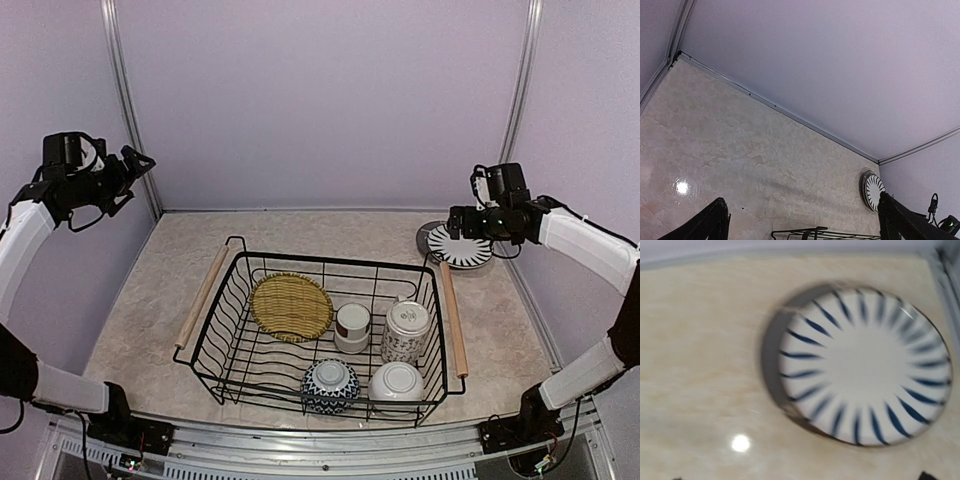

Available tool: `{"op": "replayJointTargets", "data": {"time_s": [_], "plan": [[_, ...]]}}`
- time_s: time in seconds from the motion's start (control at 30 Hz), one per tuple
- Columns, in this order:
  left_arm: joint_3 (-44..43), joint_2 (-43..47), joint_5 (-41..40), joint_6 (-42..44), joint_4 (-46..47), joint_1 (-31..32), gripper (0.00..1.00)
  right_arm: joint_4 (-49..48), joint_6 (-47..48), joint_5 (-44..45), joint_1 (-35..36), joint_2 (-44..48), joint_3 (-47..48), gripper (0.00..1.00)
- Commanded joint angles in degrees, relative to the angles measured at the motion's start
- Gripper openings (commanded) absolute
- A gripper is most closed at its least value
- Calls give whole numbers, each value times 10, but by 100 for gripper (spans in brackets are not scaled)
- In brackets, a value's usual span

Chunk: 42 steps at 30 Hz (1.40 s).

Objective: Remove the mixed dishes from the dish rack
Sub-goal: Place the plate with another plate, then grab the plate from the dish rack.

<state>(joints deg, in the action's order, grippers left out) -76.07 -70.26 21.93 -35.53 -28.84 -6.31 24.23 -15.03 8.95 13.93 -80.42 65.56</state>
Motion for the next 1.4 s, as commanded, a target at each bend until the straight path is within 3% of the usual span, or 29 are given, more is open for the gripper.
{"op": "replayJointTargets", "data": {"time_s": [0.0,0.47,0.83,1.03,1.37], "plan": [[5,-9,60,-9,6,-19,99,39,17,-1,41,26,51,100],[13,-23,174,-23,47,-23,99,86,47,-4,224,-46,226,100],[4,-12,144,7,27,2,99,163,118,-16,364,-237,406,99],[3,-14,145,9,26,5,99,210,153,-46,392,-328,472,96],[3,-20,155,7,28,7,99,196,179,-161,401,-356,446,89]]}}
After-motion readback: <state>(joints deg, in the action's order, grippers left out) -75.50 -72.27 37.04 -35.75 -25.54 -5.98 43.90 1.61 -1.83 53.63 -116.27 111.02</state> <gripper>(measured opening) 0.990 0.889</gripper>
